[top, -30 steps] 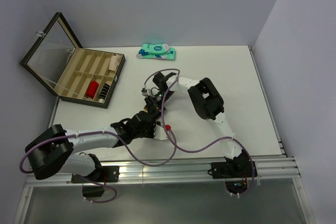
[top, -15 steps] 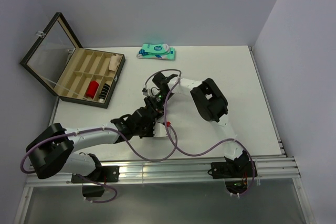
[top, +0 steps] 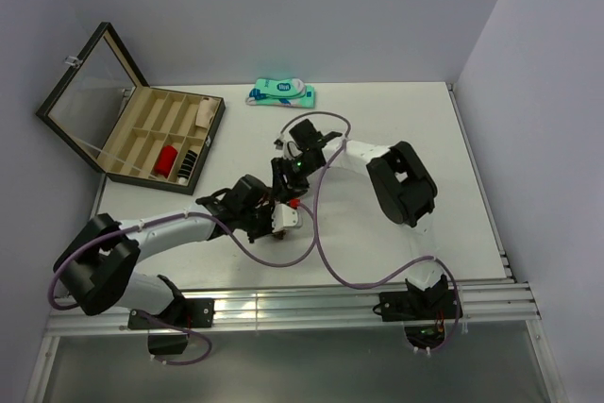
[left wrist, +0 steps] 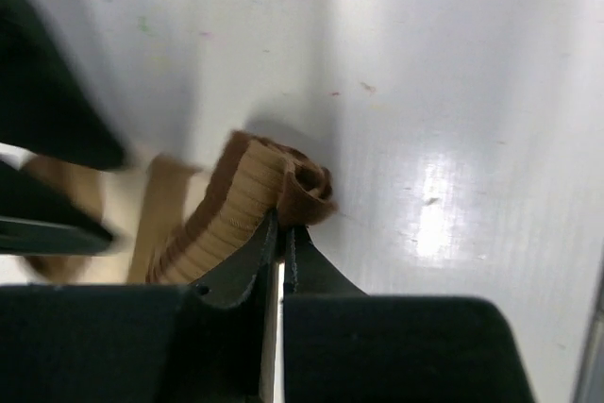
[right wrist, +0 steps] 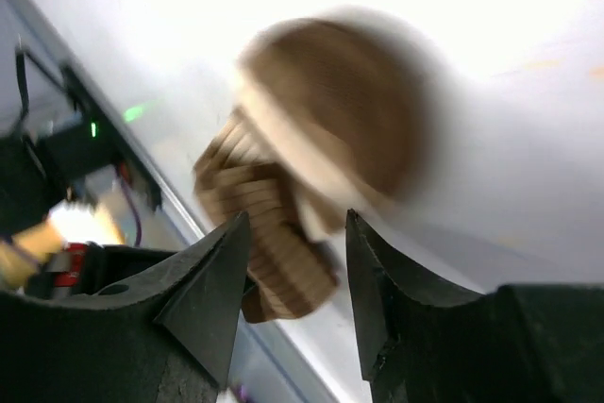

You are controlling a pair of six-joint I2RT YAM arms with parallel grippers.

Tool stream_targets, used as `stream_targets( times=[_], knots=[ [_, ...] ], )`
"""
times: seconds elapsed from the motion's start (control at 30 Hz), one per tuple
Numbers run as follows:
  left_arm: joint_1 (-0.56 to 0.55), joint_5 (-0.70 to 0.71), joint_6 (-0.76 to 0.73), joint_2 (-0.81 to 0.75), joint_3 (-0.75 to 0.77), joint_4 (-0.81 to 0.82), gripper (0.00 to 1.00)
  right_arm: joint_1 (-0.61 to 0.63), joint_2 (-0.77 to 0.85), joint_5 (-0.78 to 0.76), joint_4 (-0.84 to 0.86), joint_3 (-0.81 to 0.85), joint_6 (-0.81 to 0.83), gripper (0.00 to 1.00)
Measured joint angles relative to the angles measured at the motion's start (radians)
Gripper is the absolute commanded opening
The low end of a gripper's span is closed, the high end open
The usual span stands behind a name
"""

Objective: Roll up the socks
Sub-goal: Roll the sock at the center of the board.

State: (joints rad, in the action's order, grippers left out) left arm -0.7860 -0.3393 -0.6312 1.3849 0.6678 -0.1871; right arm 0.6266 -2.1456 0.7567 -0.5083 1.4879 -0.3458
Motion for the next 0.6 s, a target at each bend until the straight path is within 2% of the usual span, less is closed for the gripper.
stream_targets(
  times=[0.27,0.6],
  knots=[
    [0.056,-0.137,0.031,0.075,0.071,-0.105,0.0,-0.069,0.121,-0.209,0.156,-0.07,-0.093,0.53],
    [0.198,-0.304,0.053,0.187,0.186,-0.224,0.0,-0.11,0.33,-0.387,0.271,-0.325,-0.196,0.53]
  ],
)
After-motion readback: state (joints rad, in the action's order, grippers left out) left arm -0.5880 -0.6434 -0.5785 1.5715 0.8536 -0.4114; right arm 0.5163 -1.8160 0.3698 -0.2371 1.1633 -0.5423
